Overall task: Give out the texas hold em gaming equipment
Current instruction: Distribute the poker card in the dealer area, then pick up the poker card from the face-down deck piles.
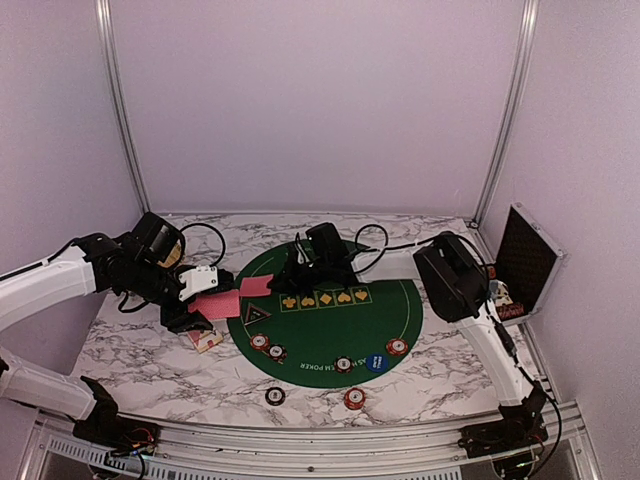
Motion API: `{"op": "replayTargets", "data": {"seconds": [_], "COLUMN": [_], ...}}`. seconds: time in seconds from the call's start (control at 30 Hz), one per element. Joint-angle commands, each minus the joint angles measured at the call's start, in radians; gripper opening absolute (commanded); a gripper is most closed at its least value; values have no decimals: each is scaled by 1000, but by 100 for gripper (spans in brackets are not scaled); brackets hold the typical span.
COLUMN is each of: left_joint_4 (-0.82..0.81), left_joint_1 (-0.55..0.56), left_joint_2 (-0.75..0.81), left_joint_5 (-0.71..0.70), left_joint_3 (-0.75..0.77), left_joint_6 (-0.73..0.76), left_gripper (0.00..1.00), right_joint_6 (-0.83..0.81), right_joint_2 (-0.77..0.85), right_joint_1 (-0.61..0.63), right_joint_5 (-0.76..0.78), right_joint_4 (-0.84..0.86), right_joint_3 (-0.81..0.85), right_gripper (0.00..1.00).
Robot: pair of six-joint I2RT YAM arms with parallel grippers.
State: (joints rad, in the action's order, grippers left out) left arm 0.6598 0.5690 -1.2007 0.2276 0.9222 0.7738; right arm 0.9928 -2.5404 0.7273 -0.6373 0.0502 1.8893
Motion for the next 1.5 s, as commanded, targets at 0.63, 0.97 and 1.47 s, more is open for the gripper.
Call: {"op": "replayTargets", "data": {"seconds": [0.63,0.97,1.47], "left_joint_4": [14,8,-2], "left_joint_1": [-3,-3,-3], "left_joint_2": [20,8,10], "left_joint_5": [39,36,26], "left_joint_3": [-2,7,-6], "left_joint_6": [-15,-19,-18], "left_gripper": [18,17,18], "right_joint_6": [-171,-25,199], "right_joint_2": [247,466,468], "right_joint_1": [29,70,222], "right_joint_5": [243,49,-133], "right_joint_4": [-180,174,490], "right_joint_3": [-149,-425,-539], "right_gripper": [79,98,69]}}
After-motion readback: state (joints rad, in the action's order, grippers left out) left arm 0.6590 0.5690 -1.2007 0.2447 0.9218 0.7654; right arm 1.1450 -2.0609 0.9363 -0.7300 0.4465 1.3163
